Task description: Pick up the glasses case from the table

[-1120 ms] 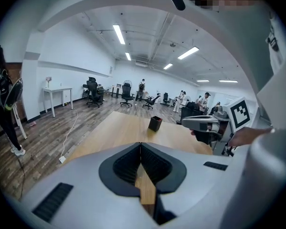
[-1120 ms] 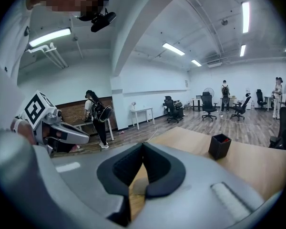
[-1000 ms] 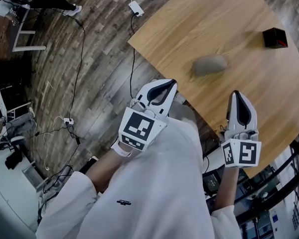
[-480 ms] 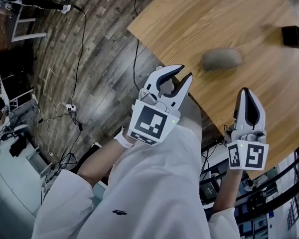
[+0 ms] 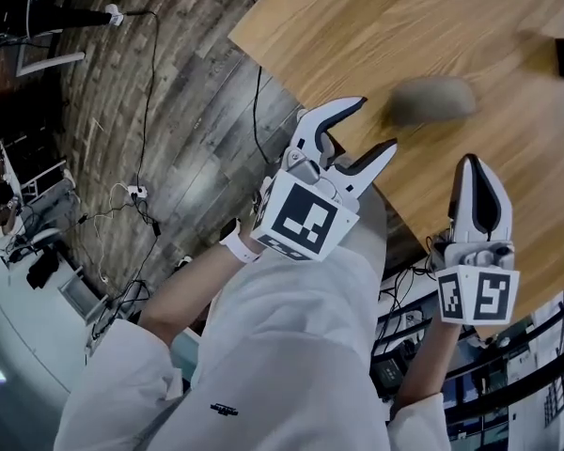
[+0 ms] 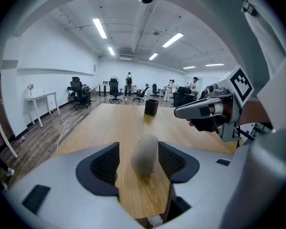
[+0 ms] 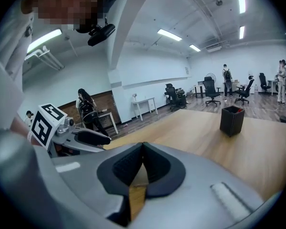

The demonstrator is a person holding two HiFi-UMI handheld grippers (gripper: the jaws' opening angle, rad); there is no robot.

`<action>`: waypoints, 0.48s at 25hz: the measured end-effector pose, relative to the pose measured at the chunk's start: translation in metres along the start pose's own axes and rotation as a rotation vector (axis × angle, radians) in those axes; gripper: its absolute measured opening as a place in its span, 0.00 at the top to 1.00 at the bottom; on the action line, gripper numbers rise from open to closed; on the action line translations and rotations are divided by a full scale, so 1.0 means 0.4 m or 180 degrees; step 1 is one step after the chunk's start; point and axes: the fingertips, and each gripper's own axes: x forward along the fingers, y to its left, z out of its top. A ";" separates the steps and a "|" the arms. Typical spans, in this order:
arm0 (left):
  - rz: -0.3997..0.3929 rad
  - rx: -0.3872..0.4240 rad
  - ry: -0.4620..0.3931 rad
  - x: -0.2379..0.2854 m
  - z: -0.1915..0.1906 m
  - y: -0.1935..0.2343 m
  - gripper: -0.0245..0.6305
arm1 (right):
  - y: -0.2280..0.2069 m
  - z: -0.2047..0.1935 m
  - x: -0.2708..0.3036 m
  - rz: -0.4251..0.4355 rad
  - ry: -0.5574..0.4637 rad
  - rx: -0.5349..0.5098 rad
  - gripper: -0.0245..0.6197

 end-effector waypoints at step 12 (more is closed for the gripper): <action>-0.0295 0.0179 0.0126 0.123 -0.043 -0.026 0.47 | -0.041 -0.038 0.019 -0.0140 0.0063 0.0124 0.95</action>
